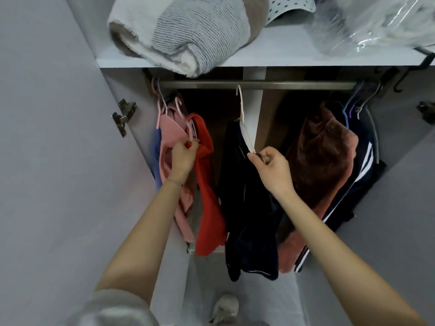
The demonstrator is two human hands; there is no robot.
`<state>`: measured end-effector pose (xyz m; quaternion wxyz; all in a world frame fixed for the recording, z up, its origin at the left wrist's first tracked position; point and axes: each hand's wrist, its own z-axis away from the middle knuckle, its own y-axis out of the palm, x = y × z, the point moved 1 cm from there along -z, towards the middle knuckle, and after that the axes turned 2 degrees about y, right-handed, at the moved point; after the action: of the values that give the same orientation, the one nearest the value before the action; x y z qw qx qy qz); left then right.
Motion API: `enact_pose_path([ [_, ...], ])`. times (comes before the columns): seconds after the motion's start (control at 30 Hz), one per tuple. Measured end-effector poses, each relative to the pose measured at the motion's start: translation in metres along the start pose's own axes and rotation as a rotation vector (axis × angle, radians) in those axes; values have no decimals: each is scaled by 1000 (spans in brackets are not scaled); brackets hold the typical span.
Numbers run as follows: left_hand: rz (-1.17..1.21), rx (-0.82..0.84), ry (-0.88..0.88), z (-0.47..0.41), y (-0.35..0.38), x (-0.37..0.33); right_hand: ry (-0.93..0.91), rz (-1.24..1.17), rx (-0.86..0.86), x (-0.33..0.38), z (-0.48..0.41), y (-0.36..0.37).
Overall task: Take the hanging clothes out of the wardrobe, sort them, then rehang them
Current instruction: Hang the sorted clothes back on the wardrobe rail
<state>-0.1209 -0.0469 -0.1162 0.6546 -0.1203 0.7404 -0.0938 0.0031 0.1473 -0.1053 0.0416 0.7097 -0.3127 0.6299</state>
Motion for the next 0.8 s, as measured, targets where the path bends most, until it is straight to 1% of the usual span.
enact_pose_path([
  [0.13, -8, -5, 44, -57, 3, -5, -24, 20, -27, 4, -33, 16],
  [0.23, -38, -52, 81, -97, 5, -6, -41, 20, -53, 5, -55, 26],
  [0.37, -147, -92, 65, -137, 2, 4, -55, 21, -80, 5, -76, 36],
  [0.5, -177, -69, 17, -159, 0, 22, -52, 14, -83, 2, -89, 42],
  [0.8, -121, -128, 1, -177, -8, 40, -35, 12, -27, -4, -109, 63],
])
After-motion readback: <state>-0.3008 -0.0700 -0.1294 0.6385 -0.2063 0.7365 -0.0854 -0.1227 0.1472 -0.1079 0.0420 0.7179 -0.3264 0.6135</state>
